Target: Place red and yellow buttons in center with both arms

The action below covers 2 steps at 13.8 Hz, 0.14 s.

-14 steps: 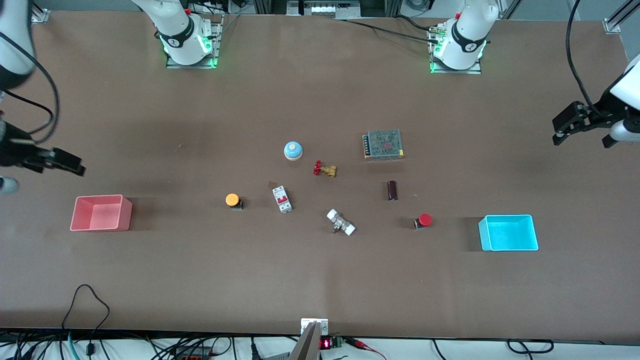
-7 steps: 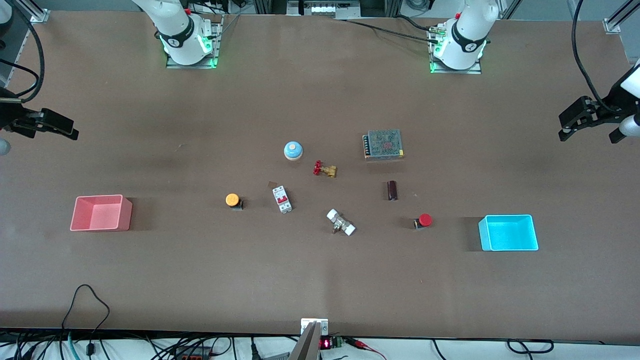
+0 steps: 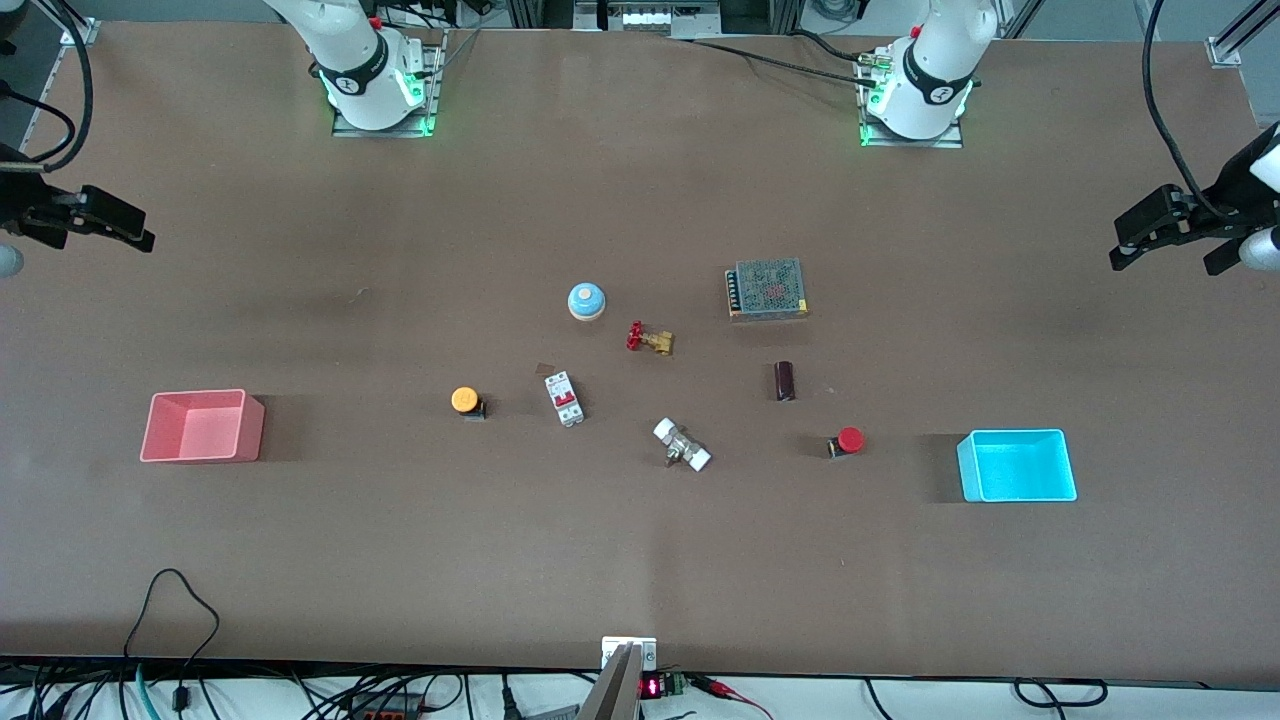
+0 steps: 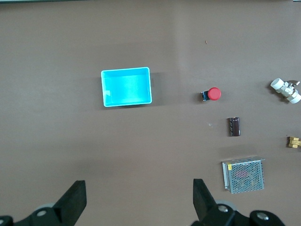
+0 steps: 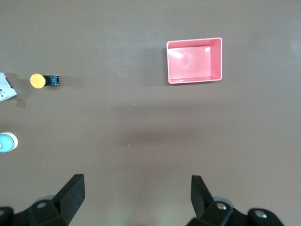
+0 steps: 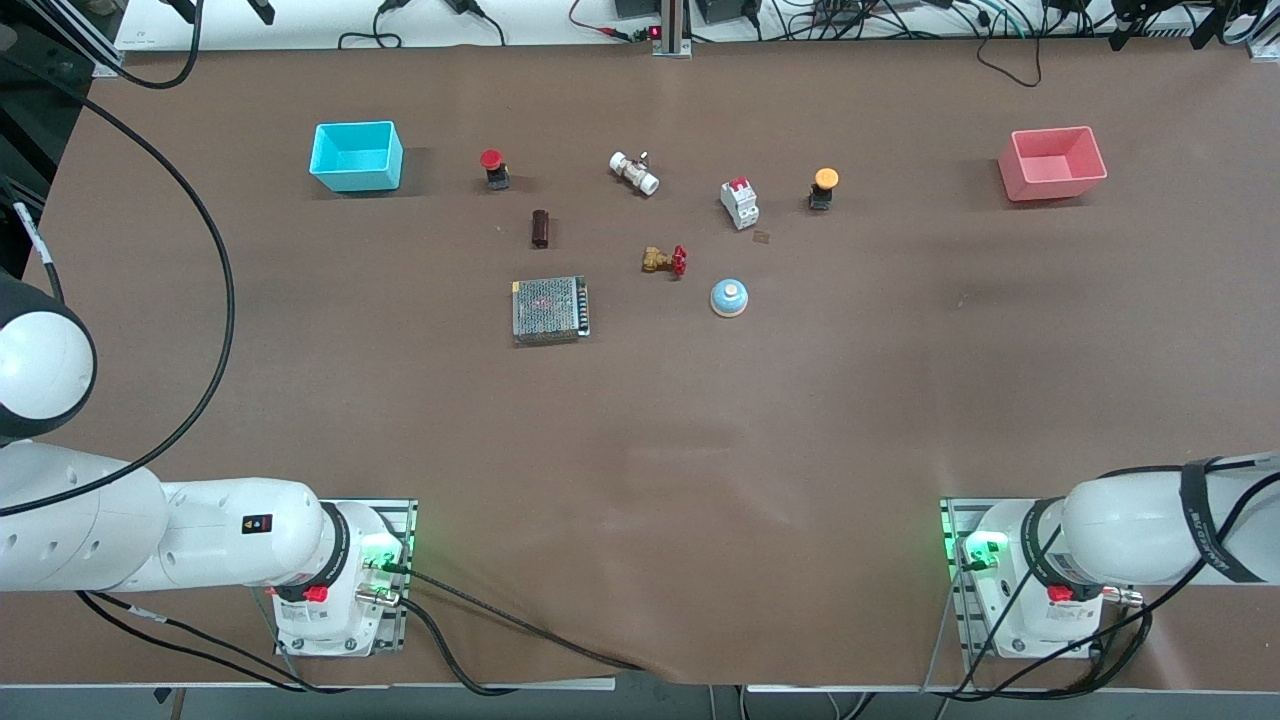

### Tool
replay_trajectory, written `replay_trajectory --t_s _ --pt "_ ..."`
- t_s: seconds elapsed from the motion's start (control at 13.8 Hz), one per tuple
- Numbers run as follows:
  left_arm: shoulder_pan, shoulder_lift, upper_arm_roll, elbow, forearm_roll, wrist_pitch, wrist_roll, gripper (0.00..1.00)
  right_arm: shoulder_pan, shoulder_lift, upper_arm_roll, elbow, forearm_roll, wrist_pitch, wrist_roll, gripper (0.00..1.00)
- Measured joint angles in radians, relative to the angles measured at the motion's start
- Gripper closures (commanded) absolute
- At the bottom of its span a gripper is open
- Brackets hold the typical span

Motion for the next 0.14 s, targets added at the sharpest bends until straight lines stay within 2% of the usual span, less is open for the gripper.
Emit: replay_trajectory --t_s 0.14 --pt "0.0 0.0 -0.001 0.001 0.0 0.0 0.0 0.0 0.0 -0.011 0.0 -0.009 0.0 -0.003 0.0 0.0"
